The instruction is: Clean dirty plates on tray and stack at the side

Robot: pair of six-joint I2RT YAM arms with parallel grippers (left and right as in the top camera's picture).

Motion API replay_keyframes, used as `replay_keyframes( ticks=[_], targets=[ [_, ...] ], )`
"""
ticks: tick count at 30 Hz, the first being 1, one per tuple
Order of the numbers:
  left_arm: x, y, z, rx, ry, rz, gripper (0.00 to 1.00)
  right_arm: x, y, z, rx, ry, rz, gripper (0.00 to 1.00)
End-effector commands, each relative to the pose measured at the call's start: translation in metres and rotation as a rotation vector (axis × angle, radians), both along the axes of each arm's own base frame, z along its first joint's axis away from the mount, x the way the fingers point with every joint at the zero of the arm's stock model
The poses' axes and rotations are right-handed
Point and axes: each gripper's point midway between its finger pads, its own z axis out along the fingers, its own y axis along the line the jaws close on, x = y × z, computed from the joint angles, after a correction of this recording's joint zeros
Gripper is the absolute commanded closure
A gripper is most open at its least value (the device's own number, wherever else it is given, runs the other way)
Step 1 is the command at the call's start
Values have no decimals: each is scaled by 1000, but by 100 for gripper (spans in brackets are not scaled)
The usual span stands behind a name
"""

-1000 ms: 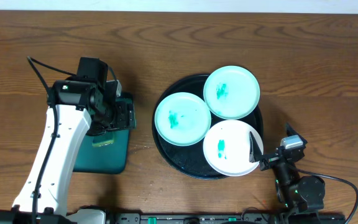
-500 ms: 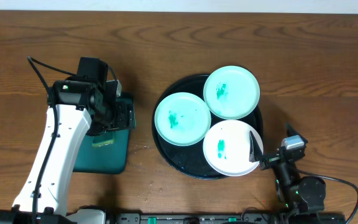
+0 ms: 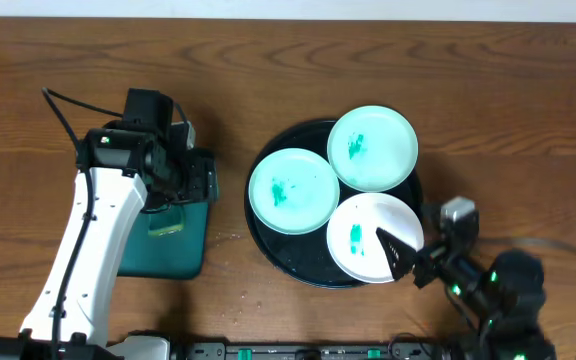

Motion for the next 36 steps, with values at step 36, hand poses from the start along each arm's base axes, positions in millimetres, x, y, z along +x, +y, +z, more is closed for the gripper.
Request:
replay_keyframes(
  ticks=[36],
  targets=[
    [8,2,7,7,-33,-14,19,105,99,-164,-348,1120,84,25]
  ],
)
